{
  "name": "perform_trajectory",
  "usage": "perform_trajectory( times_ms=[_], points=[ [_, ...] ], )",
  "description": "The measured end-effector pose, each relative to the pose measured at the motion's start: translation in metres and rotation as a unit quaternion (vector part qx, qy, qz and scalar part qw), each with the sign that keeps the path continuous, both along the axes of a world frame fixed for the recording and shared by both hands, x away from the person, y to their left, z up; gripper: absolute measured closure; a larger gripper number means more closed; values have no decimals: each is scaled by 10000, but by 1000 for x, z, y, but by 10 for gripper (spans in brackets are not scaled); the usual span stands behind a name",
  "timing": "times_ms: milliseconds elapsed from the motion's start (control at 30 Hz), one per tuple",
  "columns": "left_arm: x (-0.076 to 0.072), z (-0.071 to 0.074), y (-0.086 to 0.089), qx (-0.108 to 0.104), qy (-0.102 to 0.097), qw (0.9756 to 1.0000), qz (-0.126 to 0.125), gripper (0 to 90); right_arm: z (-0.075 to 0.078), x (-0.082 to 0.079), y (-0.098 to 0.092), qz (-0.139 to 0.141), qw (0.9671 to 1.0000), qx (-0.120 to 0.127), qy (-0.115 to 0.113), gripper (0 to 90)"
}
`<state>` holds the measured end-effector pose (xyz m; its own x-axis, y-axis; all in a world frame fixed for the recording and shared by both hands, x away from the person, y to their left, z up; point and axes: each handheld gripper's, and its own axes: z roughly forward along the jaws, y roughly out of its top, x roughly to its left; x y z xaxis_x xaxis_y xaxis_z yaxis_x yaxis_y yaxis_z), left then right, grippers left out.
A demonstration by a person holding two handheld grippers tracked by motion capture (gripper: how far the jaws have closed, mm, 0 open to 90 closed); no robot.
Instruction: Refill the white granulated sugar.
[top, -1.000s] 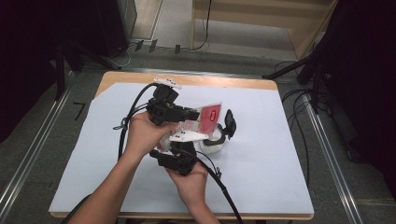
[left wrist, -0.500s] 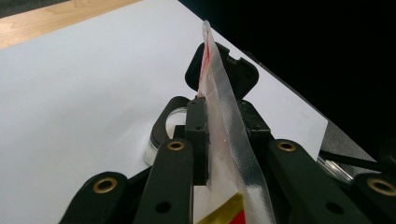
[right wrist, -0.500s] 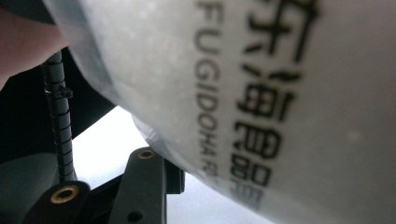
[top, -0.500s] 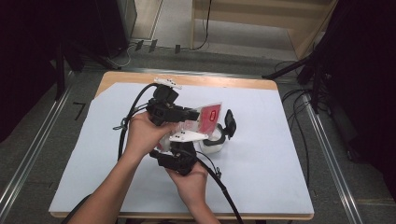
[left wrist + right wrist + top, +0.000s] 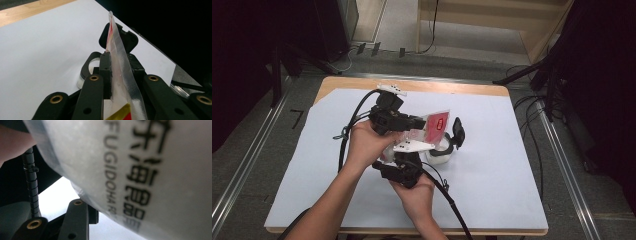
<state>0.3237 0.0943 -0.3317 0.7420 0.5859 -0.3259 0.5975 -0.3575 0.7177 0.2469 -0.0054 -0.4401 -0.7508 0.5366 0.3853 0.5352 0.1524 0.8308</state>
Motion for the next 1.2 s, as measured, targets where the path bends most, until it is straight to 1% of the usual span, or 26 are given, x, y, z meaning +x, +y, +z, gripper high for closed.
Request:
perform_trajectory(
  times_ms=[233,633,667,700,767,833,1000,1067,1167,1200],
  points=[
    [0,1,-1,8,5,10000,-3,783,0,0,0,-5,10000,-1,0,631],
    [0,2,-3,62,-12,10000,4,781,3,1,-2,-16,9998,103,149,632],
    [0,3,-4,33,-4,10000,4,779,3,1,-2,-13,9998,106,153,632],
    [0,3,-4,64,-8,10000,-1,776,3,1,-2,-15,9998,113,158,632],
    [0,4,-4,24,-30,10000,17,774,4,1,-2,-18,9998,133,150,633],
    [0,5,-4,80,-35,10000,5,773,5,1,-2,-13,9998,142,146,633],
    [0,5,-4,57,-29,10000,0,771,6,1,-2,-1,9998,141,126,633],
    [0,5,-5,34,-23,10000,1,772,6,1,-2,-16,9998,136,152,632],
    [-1,8,-5,82,-43,10000,-16,771,7,0,-2,-8,9997,170,151,632],
    [-1,8,-5,39,-55,10000,-21,771,8,0,-2,-10,9997,176,151,632]
  ],
)
